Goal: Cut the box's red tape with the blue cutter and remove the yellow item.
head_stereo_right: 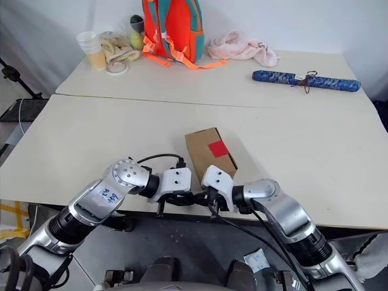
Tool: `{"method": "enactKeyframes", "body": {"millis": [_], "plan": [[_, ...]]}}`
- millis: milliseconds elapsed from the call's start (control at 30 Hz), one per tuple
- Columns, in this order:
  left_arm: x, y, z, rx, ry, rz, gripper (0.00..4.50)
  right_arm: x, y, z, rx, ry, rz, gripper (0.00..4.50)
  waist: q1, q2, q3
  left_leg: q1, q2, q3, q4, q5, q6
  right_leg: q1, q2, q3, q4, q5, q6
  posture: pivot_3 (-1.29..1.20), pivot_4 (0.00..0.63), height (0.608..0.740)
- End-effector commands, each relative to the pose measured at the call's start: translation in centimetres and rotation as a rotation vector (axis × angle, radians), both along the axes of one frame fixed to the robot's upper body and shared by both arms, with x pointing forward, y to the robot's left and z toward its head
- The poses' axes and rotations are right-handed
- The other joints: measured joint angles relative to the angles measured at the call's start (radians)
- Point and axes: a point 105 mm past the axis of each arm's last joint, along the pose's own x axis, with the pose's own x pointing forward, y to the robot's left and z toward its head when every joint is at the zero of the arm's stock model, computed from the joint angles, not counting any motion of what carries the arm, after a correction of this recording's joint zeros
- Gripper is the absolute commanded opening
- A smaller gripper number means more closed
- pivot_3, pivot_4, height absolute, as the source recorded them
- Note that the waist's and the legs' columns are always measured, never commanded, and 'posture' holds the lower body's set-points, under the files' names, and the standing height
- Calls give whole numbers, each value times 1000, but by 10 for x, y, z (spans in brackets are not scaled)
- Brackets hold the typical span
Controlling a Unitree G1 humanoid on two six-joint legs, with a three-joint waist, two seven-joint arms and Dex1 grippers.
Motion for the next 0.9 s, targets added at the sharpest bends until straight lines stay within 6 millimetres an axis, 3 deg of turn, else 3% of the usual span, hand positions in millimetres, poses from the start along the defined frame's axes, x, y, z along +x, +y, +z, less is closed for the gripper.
{"method": "enactKeyframes", "body": {"millis": [33, 133, 200, 300, 533, 700, 900], "plan": [[-4, 9, -2, -38, -54, -22, 464, -22, -7, 29, 102, 67, 38, 34, -1, 0, 0, 0, 0, 0, 0, 0, 0, 0, 0, 0, 0, 0, 0, 0, 150, 740], [-7, 15, 16, -160, -210, -73, 464, -31, -31, 48, 147, 184, -20, 567, -7, 0, 0, 0, 0, 0, 0, 0, 0, 0, 0, 0, 0, 0, 0, 0, 150, 740], [-17, 28, 33, -236, -344, -117, 464, -33, -52, 58, 140, 257, -108, 1157, -10, 1, 1, -1, 1, 0, -1, 0, 0, -1, 0, 0, 0, 0, 0, 0, 150, 740], [-25, 37, 42, -278, -420, -131, 464, -35, -70, 56, 90, 411, -210, 2160, -17, 1, 1, -1, 1, 0, 0, -1, 0, -1, 0, -1, -1, 0, 0, 0, 150, 740], [-25, 29, 56, -320, -533, -173, 464, -29, -46, 64, 234, 555, -219, 4473, -22, 1, 1, -1, 1, 0, 0, -2, 1, 0, 0, -1, -1, 0, 0, 0, 150, 740], [-22, 20, 53, -311, -528, -180, 464, -9, -31, 74, 345, 620, -338, 4473, -23, 1, 1, -1, 1, 0, 1, -2, 1, 0, 0, -2, -1, 0, 0, 0, 150, 740], [-25, 14, 49, -313, -506, -190, 464, -9, -25, 75, 308, 602, -321, 4473, -21, 1, 1, -2, 1, 0, 0, -2, 1, -1, 0, -2, -1, 0, 0, 0, 150, 740]]}}
